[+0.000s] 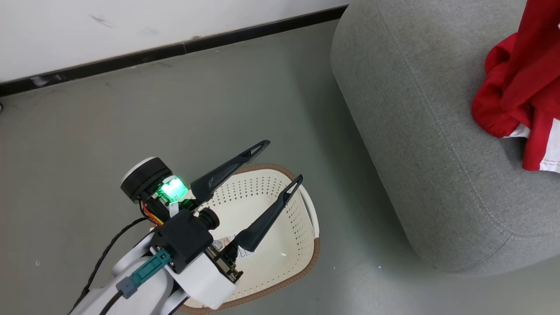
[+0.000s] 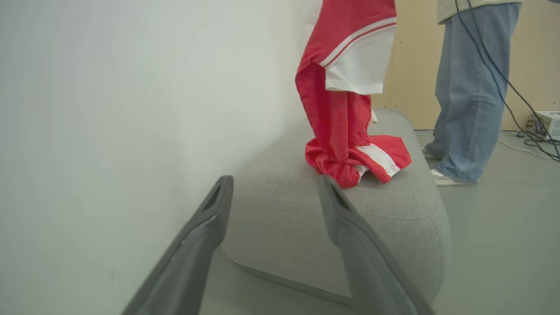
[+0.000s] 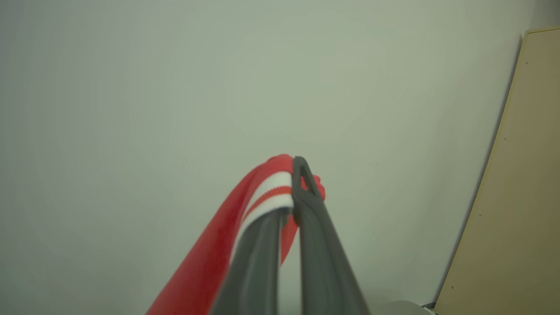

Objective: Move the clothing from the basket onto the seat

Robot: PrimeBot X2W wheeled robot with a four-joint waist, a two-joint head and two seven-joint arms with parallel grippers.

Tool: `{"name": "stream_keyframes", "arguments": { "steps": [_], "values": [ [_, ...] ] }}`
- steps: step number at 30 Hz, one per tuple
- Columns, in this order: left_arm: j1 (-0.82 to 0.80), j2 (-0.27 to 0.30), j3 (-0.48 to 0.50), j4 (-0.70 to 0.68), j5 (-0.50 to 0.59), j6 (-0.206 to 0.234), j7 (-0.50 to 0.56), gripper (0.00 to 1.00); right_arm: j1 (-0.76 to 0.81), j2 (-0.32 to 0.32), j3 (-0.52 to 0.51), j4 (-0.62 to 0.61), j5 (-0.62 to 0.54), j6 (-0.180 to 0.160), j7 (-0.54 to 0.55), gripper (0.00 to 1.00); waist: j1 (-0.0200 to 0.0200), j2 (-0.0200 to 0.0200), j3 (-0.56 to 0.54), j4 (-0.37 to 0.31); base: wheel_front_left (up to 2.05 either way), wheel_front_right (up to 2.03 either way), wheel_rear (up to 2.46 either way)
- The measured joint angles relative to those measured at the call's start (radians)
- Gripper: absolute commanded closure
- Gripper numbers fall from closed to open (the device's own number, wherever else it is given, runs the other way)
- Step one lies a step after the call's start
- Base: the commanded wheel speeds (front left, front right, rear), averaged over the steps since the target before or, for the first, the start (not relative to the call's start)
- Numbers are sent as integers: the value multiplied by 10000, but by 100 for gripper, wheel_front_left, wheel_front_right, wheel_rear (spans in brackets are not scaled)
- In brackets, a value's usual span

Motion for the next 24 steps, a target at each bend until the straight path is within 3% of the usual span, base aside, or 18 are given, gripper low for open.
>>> {"name": "stream_keyframes", "arguments": {
  "steps": [6, 12, 24],
  "values": [
    [-17, 44, -17, -96, -2, -17, 130, 0, 135, -163, 717, 77, -435, 0, -261, 100, 0, 0, 230, 13, 0, 0, 0],
    [-143, 79, -58, -161, -2, -31, 253, 0, 1232, 27, 1601, 554, -853, 2, -499, 100, 0, 0, 445, -28, 0, 0, 0],
    [-155, 238, -44, -284, 0, -31, 426, 0, 1953, 90, 1827, 1423, -1484, 2, -796, 100, 0, 0, 793, -182, 0, 0, 0]
  ]
}}
